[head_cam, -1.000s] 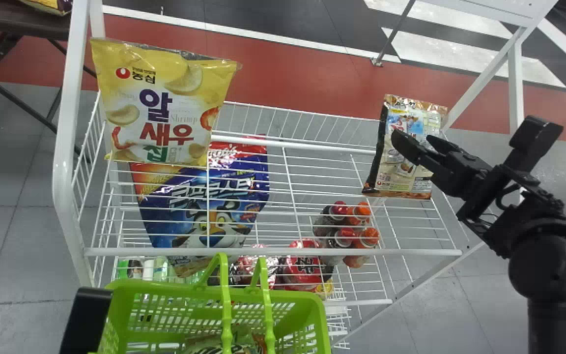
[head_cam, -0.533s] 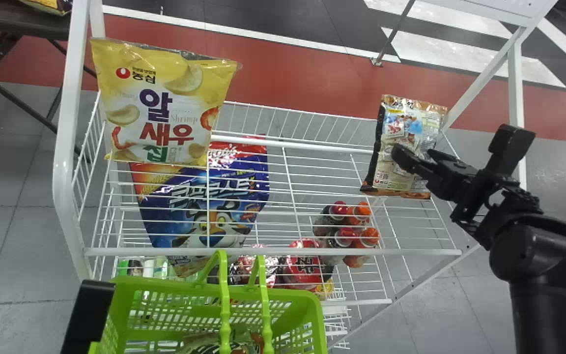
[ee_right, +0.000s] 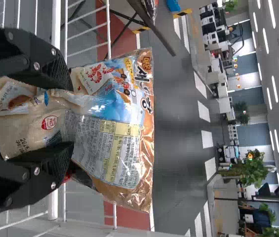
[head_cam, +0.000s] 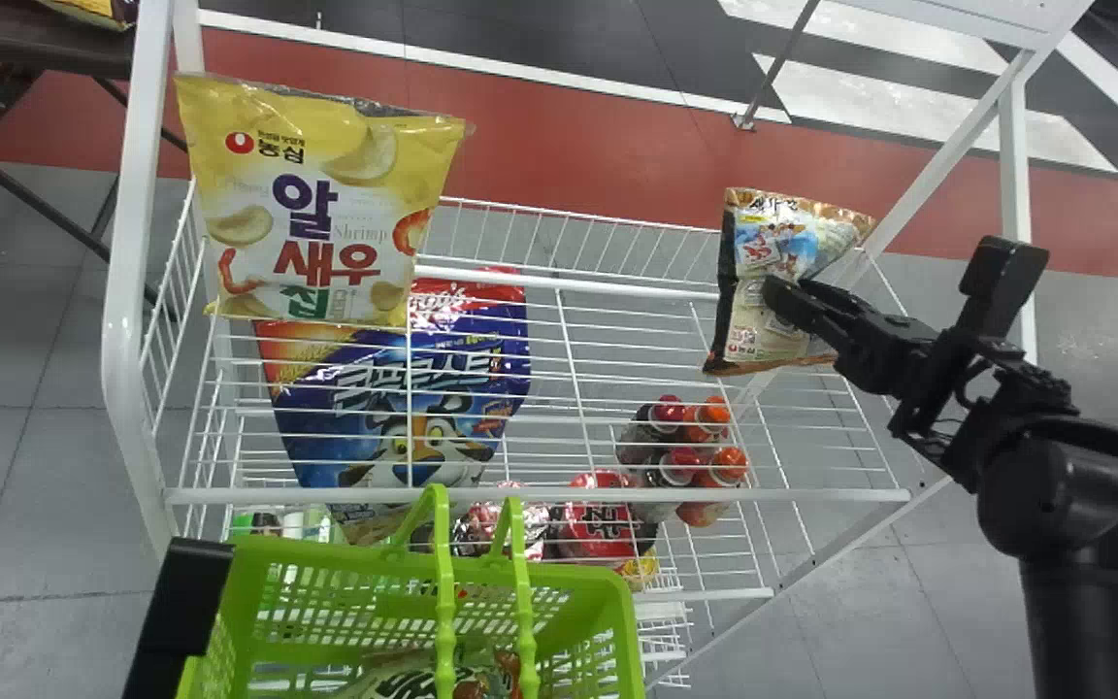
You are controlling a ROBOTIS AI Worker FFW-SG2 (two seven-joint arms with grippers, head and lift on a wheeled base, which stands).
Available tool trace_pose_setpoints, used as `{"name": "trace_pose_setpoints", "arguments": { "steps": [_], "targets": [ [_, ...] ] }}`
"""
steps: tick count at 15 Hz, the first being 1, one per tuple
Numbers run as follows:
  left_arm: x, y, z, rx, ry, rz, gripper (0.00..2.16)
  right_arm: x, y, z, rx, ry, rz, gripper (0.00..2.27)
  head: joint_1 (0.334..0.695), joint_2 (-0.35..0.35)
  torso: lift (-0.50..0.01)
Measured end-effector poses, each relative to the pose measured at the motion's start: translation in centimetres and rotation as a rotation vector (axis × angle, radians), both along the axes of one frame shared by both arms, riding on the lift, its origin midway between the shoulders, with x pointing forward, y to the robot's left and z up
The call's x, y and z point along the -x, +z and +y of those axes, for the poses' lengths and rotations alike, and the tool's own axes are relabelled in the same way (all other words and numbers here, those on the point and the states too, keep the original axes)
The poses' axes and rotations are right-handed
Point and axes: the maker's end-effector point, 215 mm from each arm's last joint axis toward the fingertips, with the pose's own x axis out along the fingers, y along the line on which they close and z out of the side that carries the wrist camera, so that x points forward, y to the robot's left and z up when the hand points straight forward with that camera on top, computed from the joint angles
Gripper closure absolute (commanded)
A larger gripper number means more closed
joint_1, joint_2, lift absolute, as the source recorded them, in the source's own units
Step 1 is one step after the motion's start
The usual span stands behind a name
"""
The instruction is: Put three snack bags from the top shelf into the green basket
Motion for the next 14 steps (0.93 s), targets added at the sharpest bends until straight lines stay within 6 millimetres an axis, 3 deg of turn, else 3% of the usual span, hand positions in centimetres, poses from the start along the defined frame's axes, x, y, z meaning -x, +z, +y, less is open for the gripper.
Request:
{"name": "trace_pose_setpoints", "arguments": {
  "steps": [4,6,8,12,14],
  "targets": [
    [0.0,0.0,0.1,0.0,-0.001,-0.001,1.78,4.0,3.0,0.8,-0.007,0.009,-0.023,2.16,0.695,-0.35,-0.047],
    [0.0,0.1,0.1,0.002,-0.001,-0.004,1.78,6.9,5.1,1.8,-0.047,0.026,-0.027,2.16,0.695,-0.35,-0.047],
    [-0.1,0.2,0.2,0.002,0.002,-0.008,1.78,11.2,6.6,4.4,-0.155,0.088,0.036,2.16,0.695,-0.35,-0.047],
    [-0.1,0.4,0.1,0.008,0.003,-0.012,1.78,20.6,4.5,10.7,-0.346,0.187,0.318,2.16,0.695,-0.35,-0.047],
    [-0.1,0.5,0.1,0.011,0.004,-0.015,1.78,22.6,4.5,13.1,-0.386,0.217,0.34,2.16,0.695,-0.35,-0.047]
  ]
}}
